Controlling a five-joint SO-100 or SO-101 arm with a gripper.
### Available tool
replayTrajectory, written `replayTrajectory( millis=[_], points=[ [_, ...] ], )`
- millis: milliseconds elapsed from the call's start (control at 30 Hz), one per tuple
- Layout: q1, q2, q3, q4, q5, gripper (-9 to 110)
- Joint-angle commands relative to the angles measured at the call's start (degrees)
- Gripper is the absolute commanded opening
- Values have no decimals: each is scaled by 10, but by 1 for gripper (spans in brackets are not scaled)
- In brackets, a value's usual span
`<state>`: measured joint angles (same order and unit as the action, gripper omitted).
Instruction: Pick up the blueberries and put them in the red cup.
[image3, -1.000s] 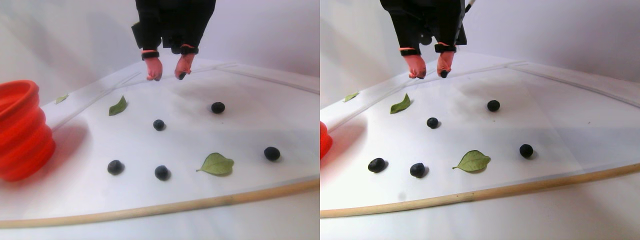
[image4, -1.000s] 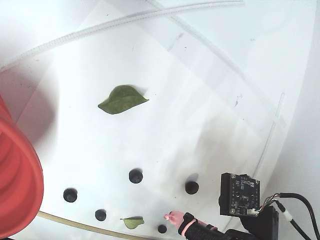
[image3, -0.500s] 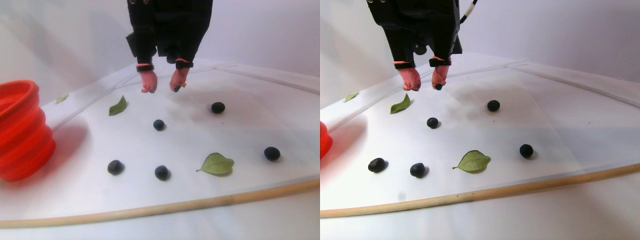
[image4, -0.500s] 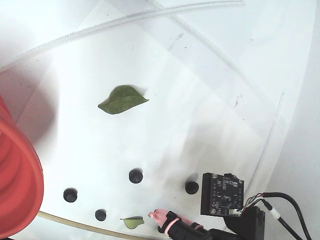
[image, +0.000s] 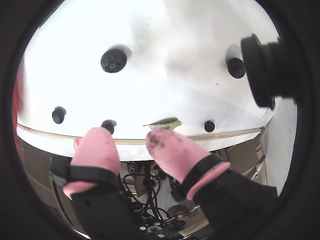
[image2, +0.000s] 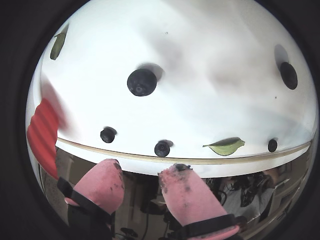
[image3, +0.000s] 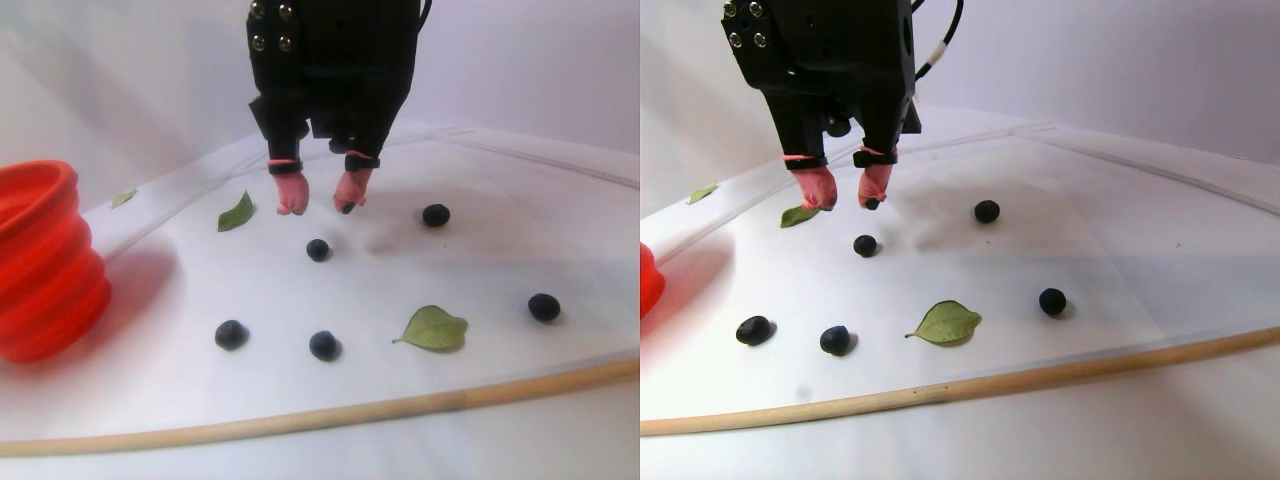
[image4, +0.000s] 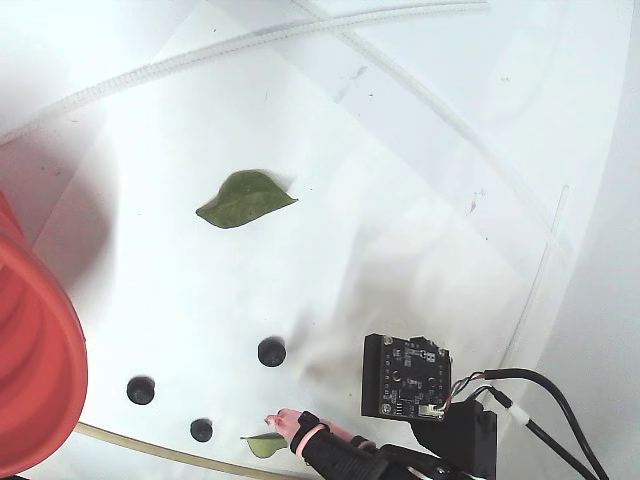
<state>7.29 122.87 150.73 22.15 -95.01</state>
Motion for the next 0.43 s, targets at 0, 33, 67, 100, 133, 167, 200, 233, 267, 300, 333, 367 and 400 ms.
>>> replayTrajectory(
  millis=[0, 33, 67, 100, 133, 167, 200, 233, 267, 300, 333, 367, 400],
  points=[
    [-4, -13, -13, -22, 2, 14],
    [-3, -19, -15, -25, 1, 14],
    [-3, -25, -17, -30, 1, 14],
    [-3, -31, -18, -35, 1, 14],
    [-3, -37, -21, -40, 1, 14],
    [-3, -43, -23, -45, 1, 14],
    [-3, -47, -23, -51, 1, 14],
    [-4, -52, -24, -56, 1, 14],
    [-4, -55, -24, -62, 1, 14],
    [-4, -59, -26, -65, 2, 14],
    [-6, -63, -29, -67, 4, 14],
    [-8, -66, -30, -69, 4, 15],
    [-11, -67, -30, -72, 5, 15]
  ],
)
